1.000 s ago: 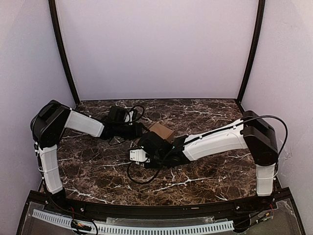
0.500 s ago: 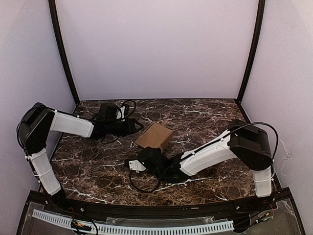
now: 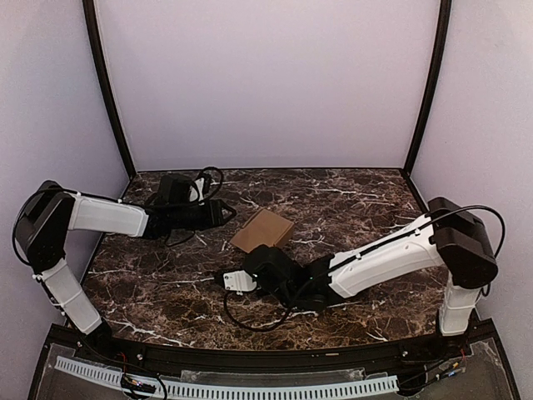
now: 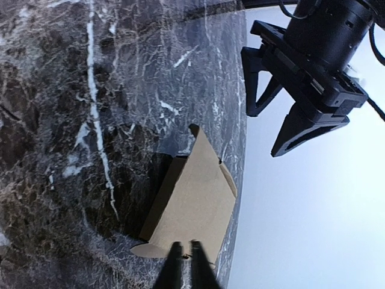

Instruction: Fold the paper box

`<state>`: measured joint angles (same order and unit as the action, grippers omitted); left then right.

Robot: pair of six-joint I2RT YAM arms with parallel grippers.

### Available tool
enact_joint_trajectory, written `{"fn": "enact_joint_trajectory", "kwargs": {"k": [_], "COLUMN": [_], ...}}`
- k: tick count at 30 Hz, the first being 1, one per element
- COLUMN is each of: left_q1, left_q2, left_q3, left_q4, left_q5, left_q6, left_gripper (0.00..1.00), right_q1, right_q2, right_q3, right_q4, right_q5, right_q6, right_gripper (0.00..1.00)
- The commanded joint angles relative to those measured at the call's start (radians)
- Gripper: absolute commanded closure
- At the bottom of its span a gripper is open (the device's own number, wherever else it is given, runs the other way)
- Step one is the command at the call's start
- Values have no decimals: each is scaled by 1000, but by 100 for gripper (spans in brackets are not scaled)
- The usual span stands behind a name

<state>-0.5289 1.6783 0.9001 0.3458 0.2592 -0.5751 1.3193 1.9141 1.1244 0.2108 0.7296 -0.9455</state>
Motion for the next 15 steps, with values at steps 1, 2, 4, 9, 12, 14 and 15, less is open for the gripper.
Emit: {"fn": "enact_joint_trajectory", "kwargs": {"k": [1, 2, 4, 9, 12, 14, 15], "left_q1": [8, 9, 15, 50, 59, 64, 66], "left_q2": [-61, -65, -74, -108, -161, -192, -202], "left_q3": [-28, -28, -25, -33, -52, -57, -59], "left_q4": [-38, -54, -88, -145, -168, -191, -198], "left_q5": [-40, -46, -69, -81, -88, -101, -105], "left_q6": [28, 30, 28, 10, 26, 43, 54], "left_gripper": [42, 42, 41, 42, 42, 41, 41], "right_q1": [-5, -4, -4, -17, -35, -46, -47], "right_q2": [-61, -58, -30, 159, 248, 278, 287], "right_q3": [112, 146, 204, 327, 377, 404, 410], "right_q4": [-241, -278, -305, -305, -285, -284, -283], "right_q5": [-144, -167, -187, -127, -71, -51, -38], "right_q6": [201, 231, 249, 221, 186, 184, 179], "right_gripper": [71, 61, 52, 50, 52, 53, 53]}}
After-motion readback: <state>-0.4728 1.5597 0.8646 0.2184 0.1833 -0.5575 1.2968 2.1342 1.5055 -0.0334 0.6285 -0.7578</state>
